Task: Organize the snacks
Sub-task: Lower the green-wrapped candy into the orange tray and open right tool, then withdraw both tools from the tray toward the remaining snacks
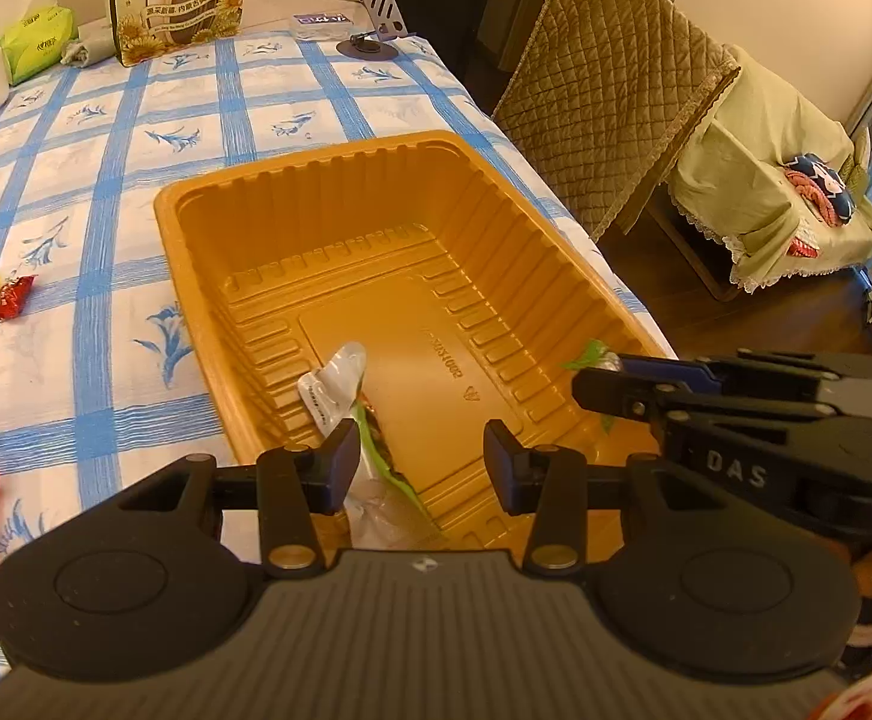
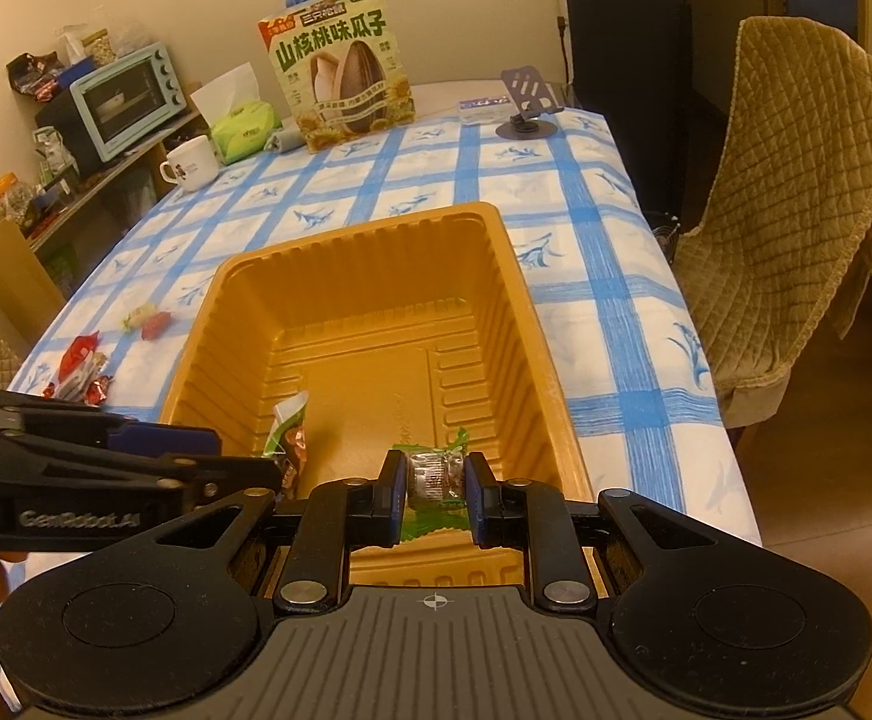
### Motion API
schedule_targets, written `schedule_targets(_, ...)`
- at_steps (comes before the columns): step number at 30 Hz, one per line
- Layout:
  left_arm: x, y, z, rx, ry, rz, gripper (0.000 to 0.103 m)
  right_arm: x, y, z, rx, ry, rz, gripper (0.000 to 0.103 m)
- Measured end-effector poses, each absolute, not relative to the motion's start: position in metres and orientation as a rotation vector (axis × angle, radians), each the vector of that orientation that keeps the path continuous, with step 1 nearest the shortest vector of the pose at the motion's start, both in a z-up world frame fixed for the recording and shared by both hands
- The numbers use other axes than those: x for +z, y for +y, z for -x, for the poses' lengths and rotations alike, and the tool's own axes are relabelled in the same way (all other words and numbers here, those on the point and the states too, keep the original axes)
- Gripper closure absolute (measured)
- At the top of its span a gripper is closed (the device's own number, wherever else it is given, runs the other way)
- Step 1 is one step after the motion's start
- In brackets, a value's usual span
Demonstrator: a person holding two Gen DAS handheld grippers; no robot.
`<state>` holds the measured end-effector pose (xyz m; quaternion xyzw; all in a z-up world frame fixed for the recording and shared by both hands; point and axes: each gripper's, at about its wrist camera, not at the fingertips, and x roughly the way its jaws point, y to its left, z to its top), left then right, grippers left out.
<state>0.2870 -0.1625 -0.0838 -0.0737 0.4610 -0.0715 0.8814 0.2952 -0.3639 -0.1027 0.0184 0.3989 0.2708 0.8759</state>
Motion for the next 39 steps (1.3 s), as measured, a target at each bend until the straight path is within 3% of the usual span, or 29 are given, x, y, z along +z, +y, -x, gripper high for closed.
schedule_targets(4,-0.082,-0.158,-0.284,-0.137,0.953,0.151,0.06,-0.104,-0.358,-0.299,0.59,0.83,-0.035,0.082)
schedule_targets(8,-0.077,-0.154,-0.279,-0.133,0.939,0.14,0.047,-0.104,-0.356,-0.302,0.62,0.82,-0.077,0.075)
schedule_targets(10,-0.074,-0.152,-0.276,-0.13,0.923,0.128,0.044,-0.102,-0.358,-0.302,0.618,0.816,-0.096,0.042)
schedule_targets(11,-0.072,-0.151,-0.275,-0.13,0.918,0.121,0.044,-0.101,-0.359,-0.3,0.606,0.804,-0.097,0.038)
schedule_targets(15,-0.066,-0.148,-0.267,-0.129,0.904,0.091,0.038,-0.093,-0.366,-0.29,0.592,0.778,-0.097,0.038)
schedule_targets(27,-0.046,-0.138,-0.237,-0.178,0.876,0.098,0.036,-0.071,-0.382,-0.258,0.557,0.759,-0.139,0.031)
schedule_targets(39,-0.033,-0.099,-0.193,-0.192,0.873,0.11,0.035,-0.058,-0.365,-0.217,0.557,0.776,-0.135,0.03)
